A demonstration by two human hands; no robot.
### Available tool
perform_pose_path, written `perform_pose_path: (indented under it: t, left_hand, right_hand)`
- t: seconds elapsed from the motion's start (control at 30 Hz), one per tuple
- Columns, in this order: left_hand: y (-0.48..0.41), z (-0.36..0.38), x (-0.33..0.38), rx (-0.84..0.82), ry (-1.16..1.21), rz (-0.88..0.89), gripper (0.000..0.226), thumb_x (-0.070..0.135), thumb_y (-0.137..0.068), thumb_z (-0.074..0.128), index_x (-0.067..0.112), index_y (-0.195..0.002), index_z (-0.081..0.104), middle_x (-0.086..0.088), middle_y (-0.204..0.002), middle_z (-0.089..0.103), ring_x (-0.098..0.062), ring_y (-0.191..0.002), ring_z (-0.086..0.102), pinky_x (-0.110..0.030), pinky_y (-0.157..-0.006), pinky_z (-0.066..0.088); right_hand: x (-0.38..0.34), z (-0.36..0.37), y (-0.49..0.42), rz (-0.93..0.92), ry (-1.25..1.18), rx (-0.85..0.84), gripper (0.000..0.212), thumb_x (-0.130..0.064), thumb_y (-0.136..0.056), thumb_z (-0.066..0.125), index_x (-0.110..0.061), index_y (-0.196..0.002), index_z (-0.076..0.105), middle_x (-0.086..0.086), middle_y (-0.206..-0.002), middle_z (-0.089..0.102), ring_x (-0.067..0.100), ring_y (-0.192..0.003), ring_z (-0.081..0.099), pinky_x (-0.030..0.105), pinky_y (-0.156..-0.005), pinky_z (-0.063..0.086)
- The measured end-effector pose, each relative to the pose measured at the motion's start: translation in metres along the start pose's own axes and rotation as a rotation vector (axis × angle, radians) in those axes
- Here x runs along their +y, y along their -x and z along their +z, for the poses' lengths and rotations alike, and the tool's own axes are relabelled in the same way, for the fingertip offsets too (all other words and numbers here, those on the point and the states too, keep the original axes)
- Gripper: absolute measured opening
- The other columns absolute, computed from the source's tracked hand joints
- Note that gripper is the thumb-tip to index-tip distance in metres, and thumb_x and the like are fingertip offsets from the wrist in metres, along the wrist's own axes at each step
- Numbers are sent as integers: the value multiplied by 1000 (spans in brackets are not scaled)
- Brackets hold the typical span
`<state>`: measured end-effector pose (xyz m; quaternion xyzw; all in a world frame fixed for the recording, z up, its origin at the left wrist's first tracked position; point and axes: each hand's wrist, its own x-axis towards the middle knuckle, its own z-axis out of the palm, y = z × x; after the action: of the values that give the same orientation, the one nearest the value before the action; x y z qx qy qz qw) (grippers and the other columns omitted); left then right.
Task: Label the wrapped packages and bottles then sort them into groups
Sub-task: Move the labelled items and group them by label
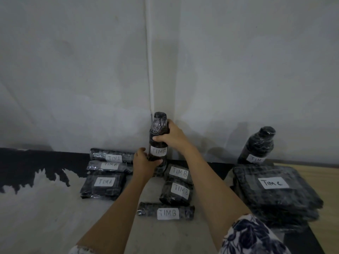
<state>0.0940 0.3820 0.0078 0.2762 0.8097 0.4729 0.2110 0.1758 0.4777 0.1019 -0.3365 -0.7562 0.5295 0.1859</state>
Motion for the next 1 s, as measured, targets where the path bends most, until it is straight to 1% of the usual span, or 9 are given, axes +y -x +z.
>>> perform_pose_path:
  t: [0.1, 0.17, 0.27, 0.33, 0.43, 0.6, 0.7, 0.8, 1.0]
  left_hand:
    - [1, -3, 1, -8, -12, -10, 81, 18, -71, 81, 2, -136, 35, -17, -129, 49, -30, -113, 52, -32, -87, 43]
    - [1, -3, 0, -18, -11, -21, 80, 18, -71, 81, 2, -136, 36, -17, -130, 49, -30, -113, 52, -34, -90, 44]
    - [2, -2, -1, -40, -11, -22, 63, 18, -74, 78, 3, -127, 46, -16, -127, 53, -29, -111, 54, -36, -90, 47]
    - [1, 1, 0, -48, -14, -14, 51, 16, -78, 74, 4, -121, 51, -15, -123, 56, -28, -109, 56, -32, -84, 46]
    - [-2, 3, 1, -43, -25, 3, 43, 19, -79, 72, 4, -116, 56, -13, -115, 60, -27, -103, 59, -31, -79, 45]
    - [-6, 8, -3, -43, -57, 4, 44, 30, -76, 73, 10, -112, 58, -10, -109, 62, -26, -101, 58, -43, -88, 51]
    - [-3, 8, 3, -28, -41, 13, 41, 27, -79, 72, 7, -113, 58, -10, -109, 63, -25, -100, 60, -37, -86, 51]
    - [-3, 10, 10, -33, -23, 26, 37, 18, -84, 68, 4, -117, 57, -10, -111, 64, -23, -99, 61, -28, -79, 47]
    - [-2, 9, 12, -72, -49, 40, 38, 8, -86, 62, 6, -123, 53, -12, -118, 62, -24, -106, 58, -27, -82, 43]
  right_hand:
    - [2, -1, 0, 10, 0, 10, 68, -14, -76, 75, -16, -132, 37, 7, -128, 55, 17, -102, 51, 28, -82, 41]
    - [3, 0, -1, 15, -4, 22, 68, -12, -76, 75, -15, -134, 38, 7, -129, 55, 21, -110, 54, 28, -84, 41]
    - [5, 0, -2, 13, 8, 52, 70, -9, -76, 74, -12, -136, 38, 8, -132, 54, 24, -120, 52, 27, -89, 41]
    - [5, 0, -4, 11, 7, 77, 77, -8, -74, 76, -12, -139, 34, 9, -135, 50, 26, -123, 49, 31, -96, 41]
    - [6, 0, -8, 31, -3, 118, 90, -11, -70, 79, -13, -143, 27, 12, -138, 44, 28, -126, 46, 39, -103, 41]
    - [9, -3, -9, 22, -9, 131, 78, -8, -72, 77, -12, -138, 34, 10, -133, 48, 26, -120, 50, 29, -90, 42]
    - [8, -3, -10, 6, -34, 157, 77, -2, -75, 73, -9, -140, 32, 11, -134, 49, 26, -122, 49, 29, -90, 42]
    - [7, -3, -12, -25, -35, 188, 66, 1, -78, 69, -8, -135, 38, 11, -131, 52, 25, -120, 52, 25, -86, 42]
    - [10, -1, -17, -46, 9, 183, 56, -5, -81, 69, -10, -130, 44, 10, -128, 56, 25, -117, 54, 25, -86, 43]
